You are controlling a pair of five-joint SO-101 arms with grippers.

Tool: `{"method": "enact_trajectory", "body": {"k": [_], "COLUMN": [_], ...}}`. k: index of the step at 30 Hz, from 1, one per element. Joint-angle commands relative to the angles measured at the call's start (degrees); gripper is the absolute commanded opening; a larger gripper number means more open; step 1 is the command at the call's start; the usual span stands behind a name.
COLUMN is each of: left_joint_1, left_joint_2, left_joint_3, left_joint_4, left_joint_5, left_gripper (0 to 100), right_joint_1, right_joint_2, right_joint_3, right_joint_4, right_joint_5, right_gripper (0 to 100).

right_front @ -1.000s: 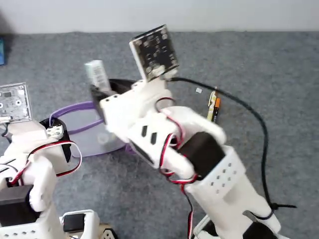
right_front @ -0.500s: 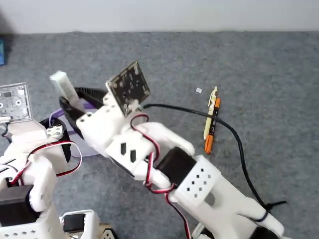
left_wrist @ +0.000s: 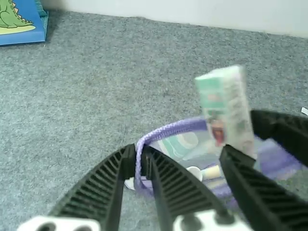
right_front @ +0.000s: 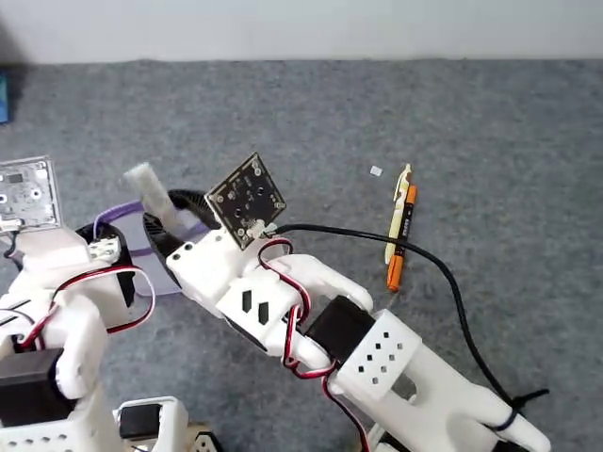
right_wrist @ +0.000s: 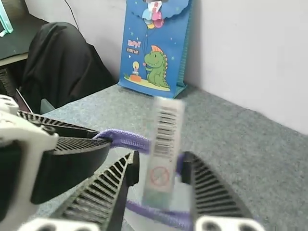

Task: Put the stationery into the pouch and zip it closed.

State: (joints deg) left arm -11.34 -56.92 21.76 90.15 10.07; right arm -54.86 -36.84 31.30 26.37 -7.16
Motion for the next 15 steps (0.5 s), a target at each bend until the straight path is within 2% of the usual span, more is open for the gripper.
{"method": "enact_trajectory", "body": {"k": [1, 15], "left_joint_1": [0.6, 0.6], "left_joint_2": [1.5, 1.5], "left_joint_3": [2.2, 1.8], "left_joint_4": [-0.4, -0.3], "left_joint_5": [-0.5, -0.5], "left_gripper": [1, 1], "right_joint_1": [-0.1, 0.3], "right_joint_2": [0.5, -2.0], "right_joint_3": [-1.7, -6.6], "right_joint_4": [-0.7, 1.5], "right_joint_5": [0.7, 4.8], "right_gripper": [21.9, 20.3]}}
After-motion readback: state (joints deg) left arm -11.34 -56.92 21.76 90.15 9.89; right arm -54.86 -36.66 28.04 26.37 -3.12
